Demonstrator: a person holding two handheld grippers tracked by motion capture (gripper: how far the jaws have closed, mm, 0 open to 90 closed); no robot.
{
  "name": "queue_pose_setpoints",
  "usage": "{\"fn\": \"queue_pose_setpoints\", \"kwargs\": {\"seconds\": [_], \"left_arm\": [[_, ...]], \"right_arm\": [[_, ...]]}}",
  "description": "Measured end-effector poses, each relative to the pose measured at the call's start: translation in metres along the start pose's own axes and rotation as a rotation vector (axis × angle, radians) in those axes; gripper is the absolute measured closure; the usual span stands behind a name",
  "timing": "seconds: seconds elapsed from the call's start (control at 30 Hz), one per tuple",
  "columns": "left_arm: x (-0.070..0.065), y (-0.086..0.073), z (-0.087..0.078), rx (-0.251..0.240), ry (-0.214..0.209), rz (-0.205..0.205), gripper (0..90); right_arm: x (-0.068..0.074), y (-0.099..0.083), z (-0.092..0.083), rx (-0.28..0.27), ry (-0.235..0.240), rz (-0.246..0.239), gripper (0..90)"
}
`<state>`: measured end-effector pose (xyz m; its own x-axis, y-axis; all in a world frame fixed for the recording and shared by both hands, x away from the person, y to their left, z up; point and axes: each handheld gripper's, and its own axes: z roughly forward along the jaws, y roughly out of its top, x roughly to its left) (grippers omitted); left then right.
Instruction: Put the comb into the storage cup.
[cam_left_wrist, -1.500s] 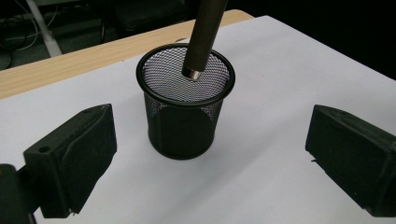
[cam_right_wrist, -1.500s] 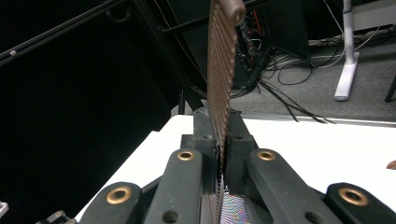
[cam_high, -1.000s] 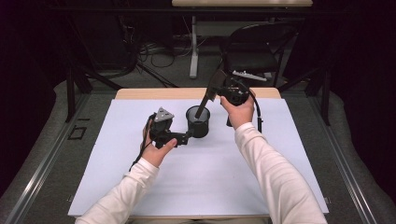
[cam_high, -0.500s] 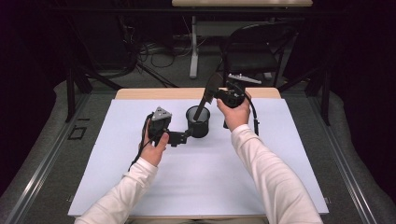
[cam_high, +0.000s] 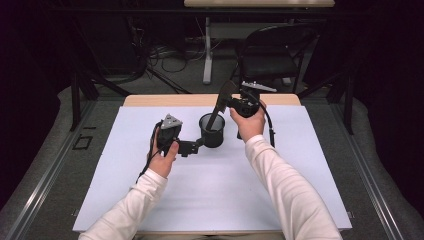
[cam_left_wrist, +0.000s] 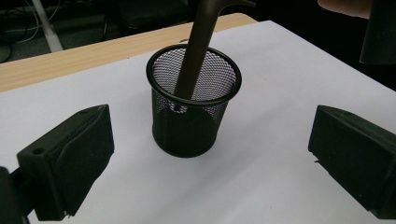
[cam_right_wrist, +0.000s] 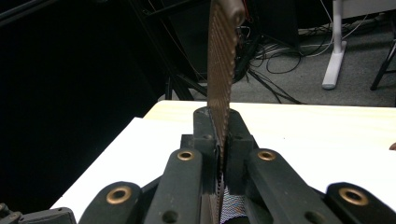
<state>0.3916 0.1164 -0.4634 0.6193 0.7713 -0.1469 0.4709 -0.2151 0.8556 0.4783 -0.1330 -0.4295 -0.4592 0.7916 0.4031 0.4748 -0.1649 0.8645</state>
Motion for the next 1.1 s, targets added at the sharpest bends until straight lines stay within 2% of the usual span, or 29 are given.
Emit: {"fn": "queue_pose_setpoints", "kwargs": {"seconds": [0.47,1.1], "left_arm": [[0.001,0.0,0.0,0.001,0.008,-0.003,0.5],[0.001,-0.001,0.0,0.008,-0.002,0.0,0.5]], "right_arm": [[-0.002,-0.012,0.009,0.018,-0.014,0.001,86.8],[-0.004,-0.024,0.02,0.039,-0.032,0.012,86.8]]}}
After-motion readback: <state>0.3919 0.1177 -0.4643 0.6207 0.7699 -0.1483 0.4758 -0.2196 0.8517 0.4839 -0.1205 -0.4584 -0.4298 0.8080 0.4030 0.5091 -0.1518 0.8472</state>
